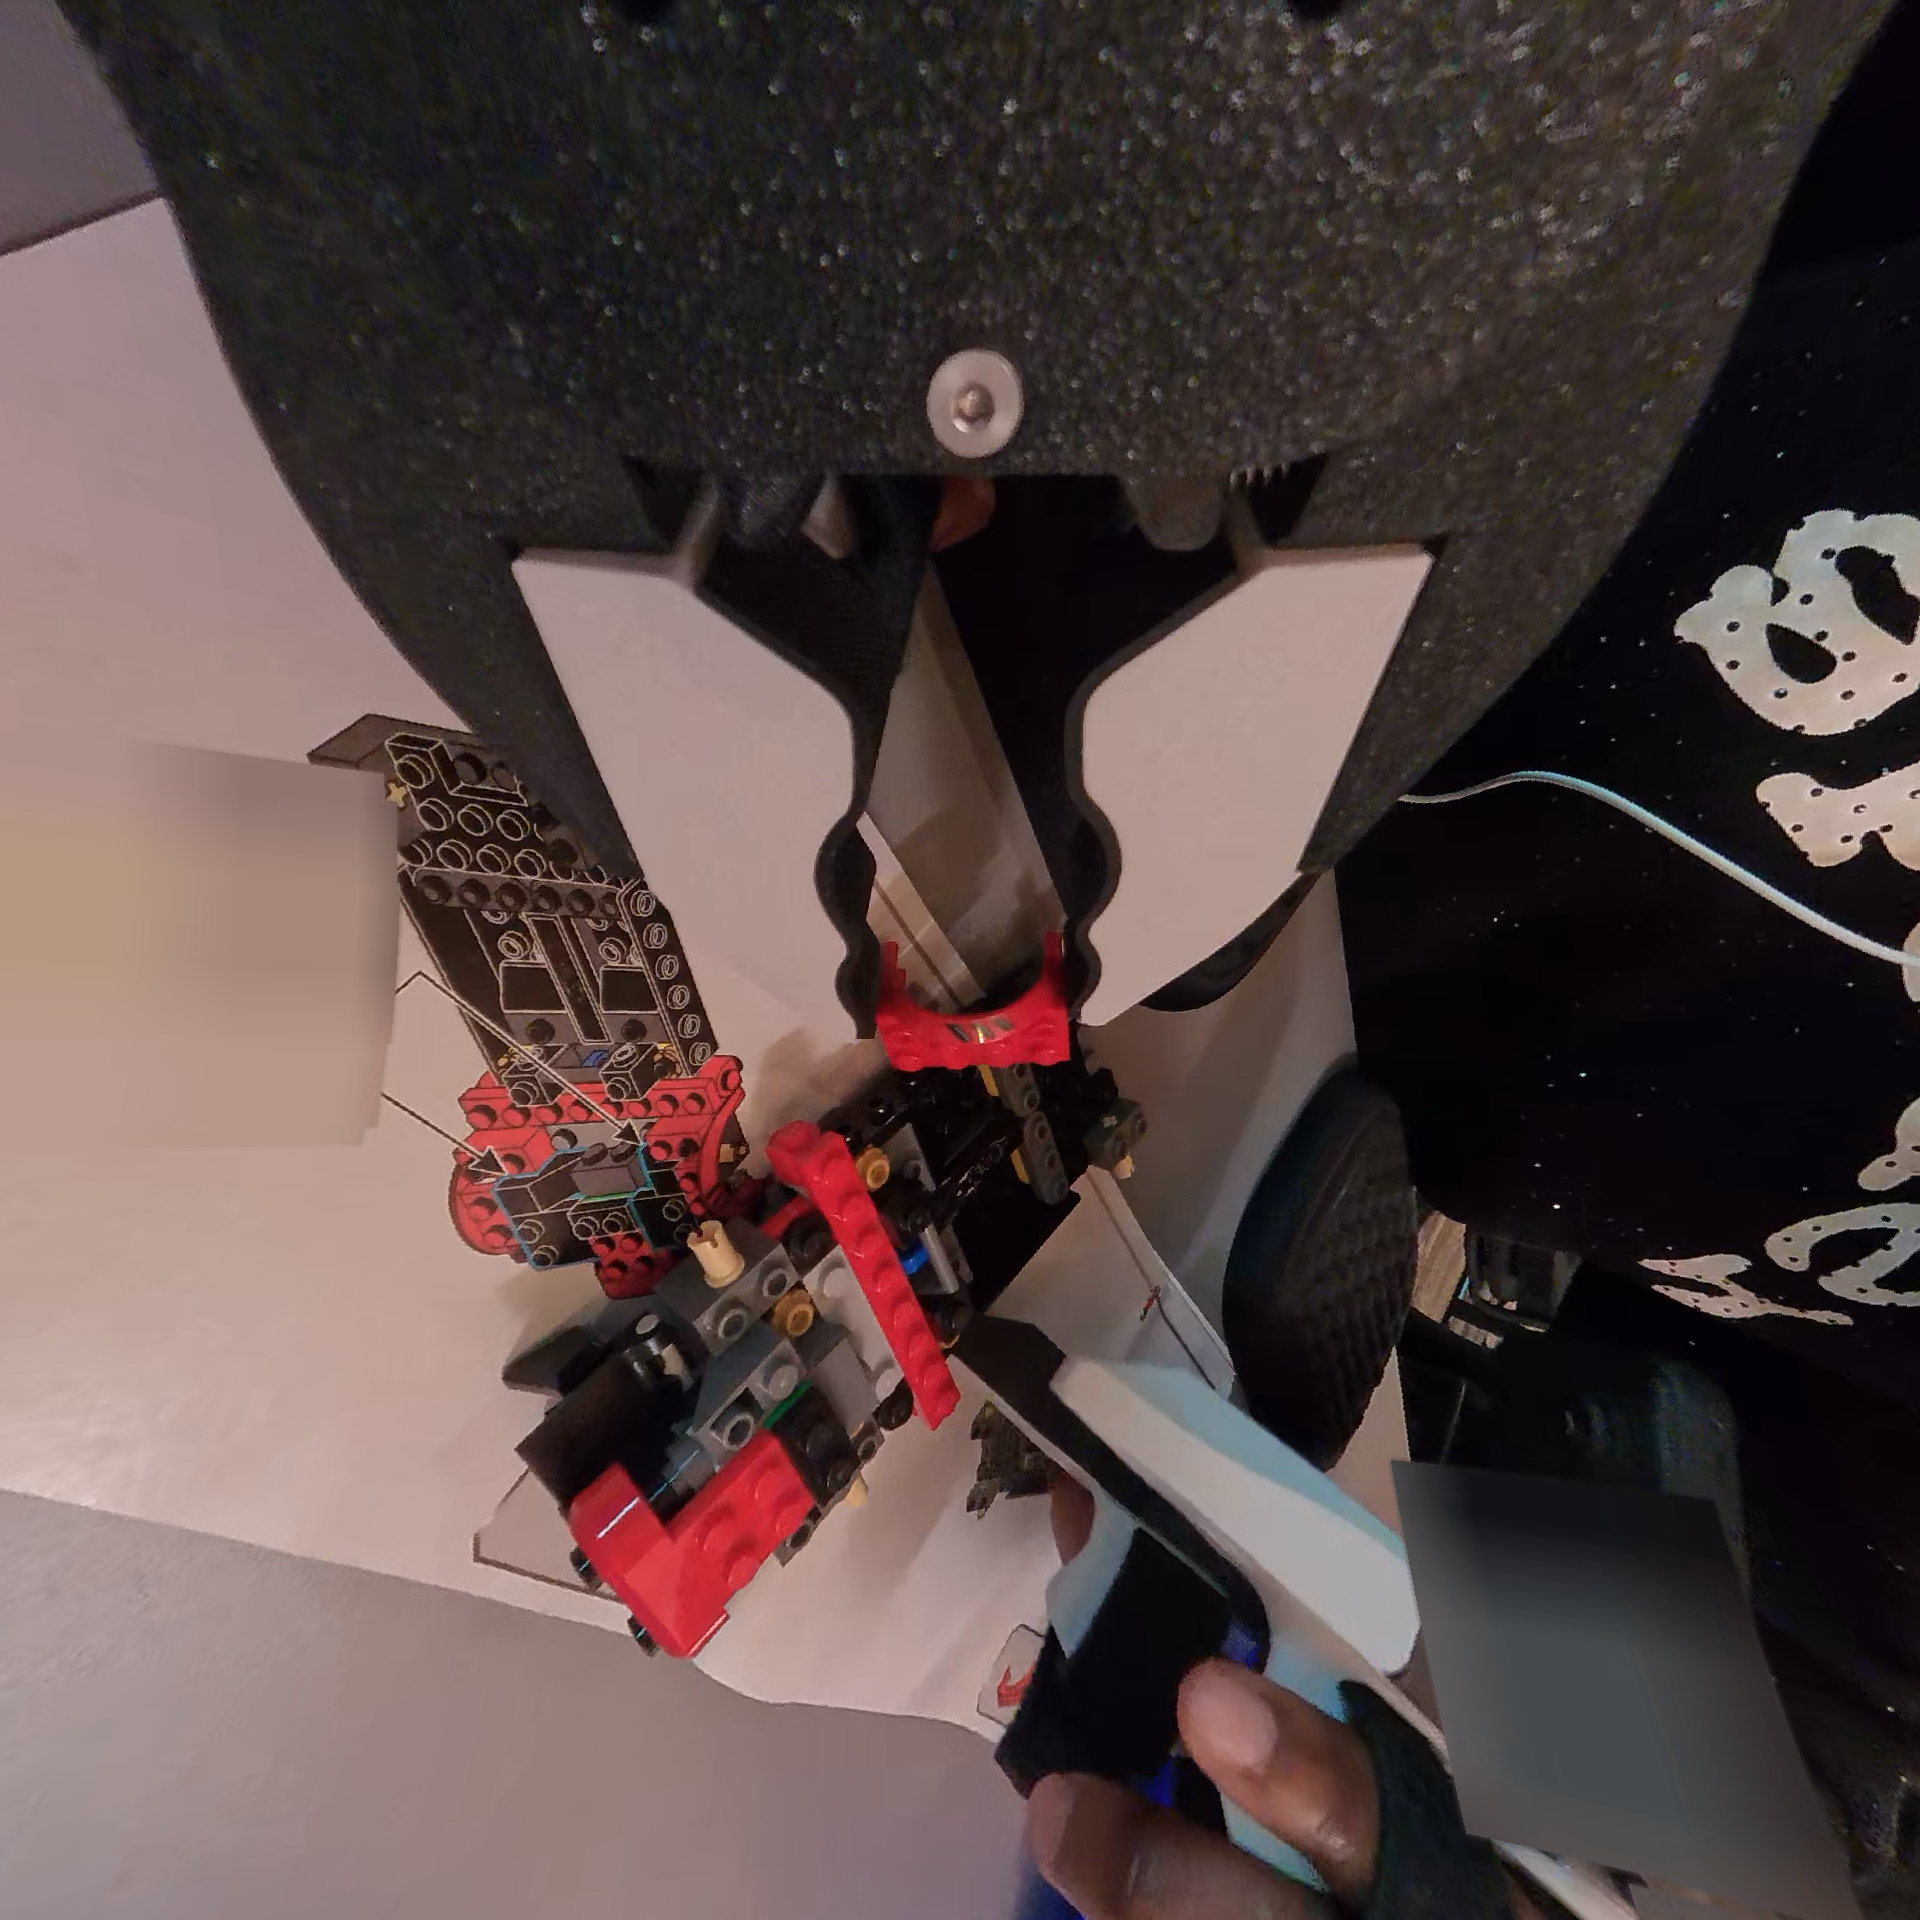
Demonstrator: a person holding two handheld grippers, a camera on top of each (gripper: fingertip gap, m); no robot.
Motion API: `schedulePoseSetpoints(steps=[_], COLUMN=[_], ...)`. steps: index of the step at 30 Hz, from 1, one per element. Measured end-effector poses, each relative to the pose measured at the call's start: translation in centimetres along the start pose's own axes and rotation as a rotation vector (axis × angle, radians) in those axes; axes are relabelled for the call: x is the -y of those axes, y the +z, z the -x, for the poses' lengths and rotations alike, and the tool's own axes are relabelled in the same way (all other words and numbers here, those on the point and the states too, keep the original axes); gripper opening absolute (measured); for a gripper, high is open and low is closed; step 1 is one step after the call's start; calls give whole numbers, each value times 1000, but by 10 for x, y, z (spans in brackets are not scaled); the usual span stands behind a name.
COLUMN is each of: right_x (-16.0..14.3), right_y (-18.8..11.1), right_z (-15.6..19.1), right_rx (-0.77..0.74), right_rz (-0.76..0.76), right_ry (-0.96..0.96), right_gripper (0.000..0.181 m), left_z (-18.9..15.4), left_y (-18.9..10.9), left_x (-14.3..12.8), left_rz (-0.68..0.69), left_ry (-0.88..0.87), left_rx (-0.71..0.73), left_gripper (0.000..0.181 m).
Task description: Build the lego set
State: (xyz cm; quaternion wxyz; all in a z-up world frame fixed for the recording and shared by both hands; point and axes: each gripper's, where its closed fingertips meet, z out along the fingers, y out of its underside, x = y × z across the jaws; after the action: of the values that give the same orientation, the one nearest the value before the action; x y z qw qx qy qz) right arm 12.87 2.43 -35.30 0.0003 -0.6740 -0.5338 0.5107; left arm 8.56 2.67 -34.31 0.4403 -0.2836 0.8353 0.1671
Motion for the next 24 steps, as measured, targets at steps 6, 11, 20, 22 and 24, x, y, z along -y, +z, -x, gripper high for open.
schedulePoseSetpoints(steps=[6, 11, 20, 22, 24], right_x=[0, 1, 1, 1, 1], right_y=[-1, 2, 1, 0, -2], right_z=[-1, 2, 1, 0, -1], right_rx=[26, 47, 57, 55, 52], right_rz=[2, 13, 2, 0, -7], right_ry=[20, 16, 21, 24, 25], right_gripper=[34, 34, 34, 34, 34], left_z=[-1, 1, 8, 9, 12], left_y=[3, 4, 11, 11, 10], left_x=[3, 5, 11, 11, 10], left_rz=[-27, -86, -163, -169, -165], left_ry=[108, 47, 66, 59, 54], left_rx=[-42, -194, -215, -178, -113], left_gripper=[48, 65, 79, 79, 80])
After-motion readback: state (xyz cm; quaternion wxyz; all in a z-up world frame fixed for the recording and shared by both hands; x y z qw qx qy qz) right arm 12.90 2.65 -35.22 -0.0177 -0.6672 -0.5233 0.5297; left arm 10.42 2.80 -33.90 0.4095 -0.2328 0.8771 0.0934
